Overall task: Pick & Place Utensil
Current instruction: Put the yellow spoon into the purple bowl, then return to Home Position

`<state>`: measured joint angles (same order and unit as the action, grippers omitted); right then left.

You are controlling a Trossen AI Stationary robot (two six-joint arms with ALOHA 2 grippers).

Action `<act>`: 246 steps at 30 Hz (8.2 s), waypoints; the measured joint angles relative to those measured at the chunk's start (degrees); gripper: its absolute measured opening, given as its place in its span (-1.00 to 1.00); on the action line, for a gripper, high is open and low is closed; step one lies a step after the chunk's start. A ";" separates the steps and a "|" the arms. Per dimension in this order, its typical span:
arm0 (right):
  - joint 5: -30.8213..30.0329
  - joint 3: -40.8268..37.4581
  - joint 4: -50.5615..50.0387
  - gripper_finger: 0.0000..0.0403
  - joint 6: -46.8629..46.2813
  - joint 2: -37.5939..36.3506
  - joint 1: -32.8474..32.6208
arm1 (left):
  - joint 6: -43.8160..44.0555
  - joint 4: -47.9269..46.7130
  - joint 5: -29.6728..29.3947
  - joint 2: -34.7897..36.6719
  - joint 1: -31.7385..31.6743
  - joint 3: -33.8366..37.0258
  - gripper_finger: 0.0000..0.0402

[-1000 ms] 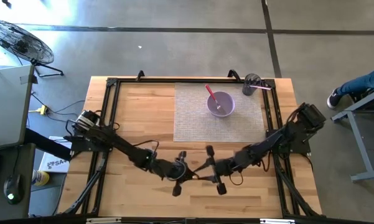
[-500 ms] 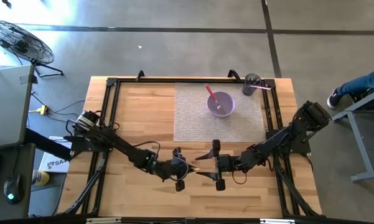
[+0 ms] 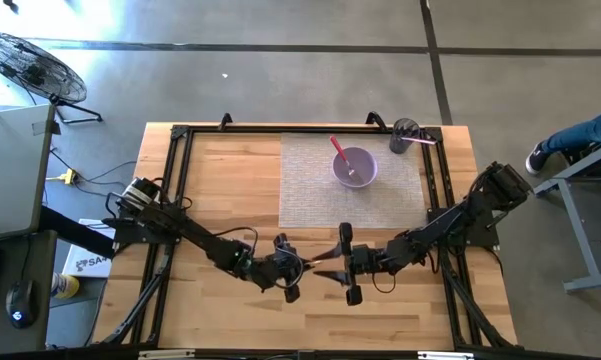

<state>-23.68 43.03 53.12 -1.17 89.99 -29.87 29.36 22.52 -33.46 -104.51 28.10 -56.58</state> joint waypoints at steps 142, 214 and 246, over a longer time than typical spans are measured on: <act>-25.97 -28.13 -45.21 -0.23 -40.69 -41.71 37.17 | 35.45 -63.00 -30.30 20.97 29.19 0.02 -0.26; 15.49 -38.41 -38.22 -0.32 -29.40 -62.58 21.47 | 26.32 -43.59 -29.92 20.63 19.81 0.06 -0.26; 32.15 -39.34 -37.89 -0.99 -9.20 -68.95 32.01 | 0.36 -20.70 -9.32 15.50 1.54 3.73 -0.26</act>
<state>8.47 3.68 15.23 -10.37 21.04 2.14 29.72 1.82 -42.78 -89.01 29.64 -52.84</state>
